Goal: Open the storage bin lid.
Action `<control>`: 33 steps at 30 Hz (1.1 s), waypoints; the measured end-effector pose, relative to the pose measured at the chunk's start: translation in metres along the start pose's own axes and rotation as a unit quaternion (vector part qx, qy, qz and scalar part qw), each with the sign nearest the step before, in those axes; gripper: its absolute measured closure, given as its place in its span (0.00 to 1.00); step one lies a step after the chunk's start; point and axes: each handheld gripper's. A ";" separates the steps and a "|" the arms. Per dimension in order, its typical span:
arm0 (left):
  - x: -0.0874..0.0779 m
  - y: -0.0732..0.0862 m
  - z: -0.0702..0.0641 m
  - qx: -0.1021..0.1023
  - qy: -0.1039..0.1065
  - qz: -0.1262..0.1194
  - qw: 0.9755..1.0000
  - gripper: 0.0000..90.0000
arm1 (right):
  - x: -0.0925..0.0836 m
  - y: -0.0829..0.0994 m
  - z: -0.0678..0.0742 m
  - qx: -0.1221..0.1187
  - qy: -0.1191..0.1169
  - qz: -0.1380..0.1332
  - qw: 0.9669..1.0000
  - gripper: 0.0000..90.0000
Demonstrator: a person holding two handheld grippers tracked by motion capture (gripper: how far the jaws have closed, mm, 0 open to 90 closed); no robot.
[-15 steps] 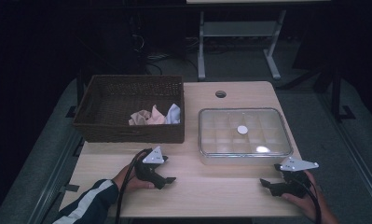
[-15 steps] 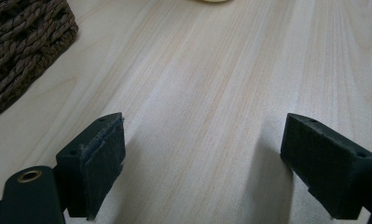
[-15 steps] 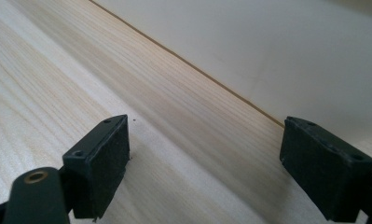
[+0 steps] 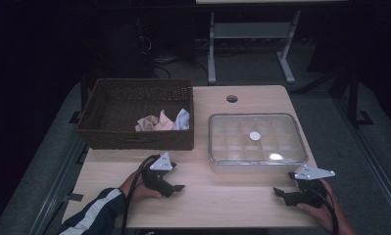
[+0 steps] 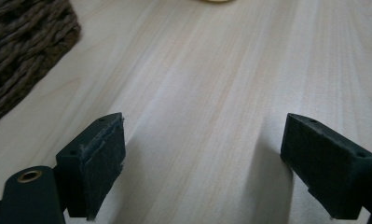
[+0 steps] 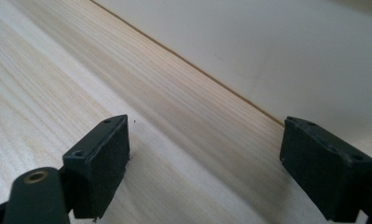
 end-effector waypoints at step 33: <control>0.041 -0.074 -0.017 0.018 0.020 -0.034 0.999 0.23 | -0.017 -0.100 -0.108 0.087 0.066 -0.043 0.993 0.24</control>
Point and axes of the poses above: each handheld gripper's, and its own axes: x roughly forward along the jaws, y roughly out of its underside, z roughly to its left, and after that the axes turned 2 degrees about z, right-handed
